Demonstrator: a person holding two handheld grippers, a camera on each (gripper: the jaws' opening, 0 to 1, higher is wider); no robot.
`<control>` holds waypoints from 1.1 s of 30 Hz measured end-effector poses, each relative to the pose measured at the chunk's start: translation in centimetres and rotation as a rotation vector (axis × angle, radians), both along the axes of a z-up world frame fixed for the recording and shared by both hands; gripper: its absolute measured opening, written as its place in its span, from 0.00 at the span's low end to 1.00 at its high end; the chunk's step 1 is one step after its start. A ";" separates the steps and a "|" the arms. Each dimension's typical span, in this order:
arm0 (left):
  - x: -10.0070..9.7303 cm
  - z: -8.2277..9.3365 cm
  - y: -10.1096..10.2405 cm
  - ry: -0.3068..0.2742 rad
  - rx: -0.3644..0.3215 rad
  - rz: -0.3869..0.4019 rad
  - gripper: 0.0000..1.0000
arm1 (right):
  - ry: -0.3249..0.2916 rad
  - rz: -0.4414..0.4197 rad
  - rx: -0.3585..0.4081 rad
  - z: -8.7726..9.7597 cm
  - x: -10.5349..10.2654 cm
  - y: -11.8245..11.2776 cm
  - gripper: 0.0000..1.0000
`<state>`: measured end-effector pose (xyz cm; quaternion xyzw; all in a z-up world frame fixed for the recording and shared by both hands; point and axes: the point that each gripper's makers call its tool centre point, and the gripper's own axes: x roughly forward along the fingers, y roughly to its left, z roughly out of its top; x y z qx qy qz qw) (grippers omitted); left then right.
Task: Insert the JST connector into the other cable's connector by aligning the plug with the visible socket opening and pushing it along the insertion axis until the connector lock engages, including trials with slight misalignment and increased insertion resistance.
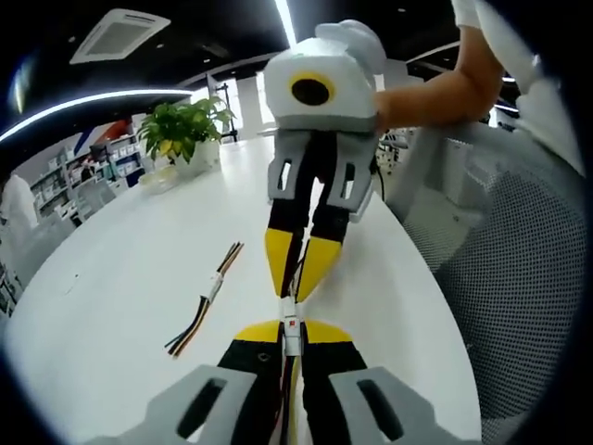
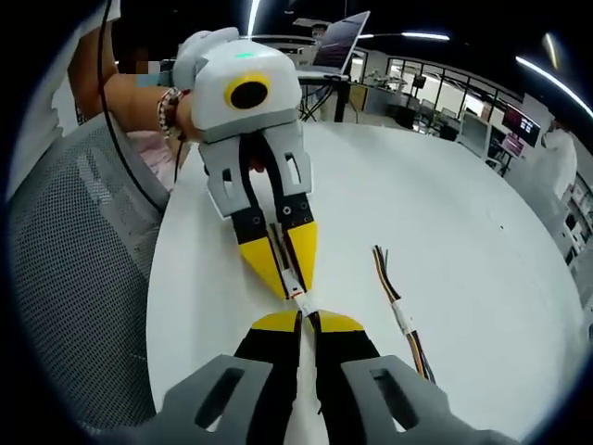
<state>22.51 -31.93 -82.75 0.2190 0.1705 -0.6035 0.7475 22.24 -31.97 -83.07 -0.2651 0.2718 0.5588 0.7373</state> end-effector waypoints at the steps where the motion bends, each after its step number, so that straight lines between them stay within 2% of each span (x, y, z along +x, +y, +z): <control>1: 0.1 0.0 0.0 0.003 0.000 0.006 0.00 | 0.001 -0.001 -0.001 0.0 0.0 0.0 0.02; 12: 0.5 -0.2 -0.2 0.005 0.022 0.036 0.00 | 0.007 -0.042 -0.016 -0.3 0.4 -0.2 0.02; 16: 0.4 -0.8 -0.3 -0.001 0.061 0.027 0.00 | -0.011 -0.033 -0.055 -0.8 0.3 -0.1 0.02; 21: 0.4 -1.3 -0.5 0.011 0.075 0.035 0.00 | -0.030 -0.028 -0.093 -1.4 0.2 -0.1 0.02; 24: 0.3 -1.4 -0.8 0.020 0.061 0.031 0.00 | -0.011 -0.029 -0.078 -1.5 0.0 0.2 0.02; 33: 0.5 -1.3 -0.7 0.023 0.048 0.034 0.00 | -0.006 -0.041 -0.062 -1.5 0.3 0.1 0.02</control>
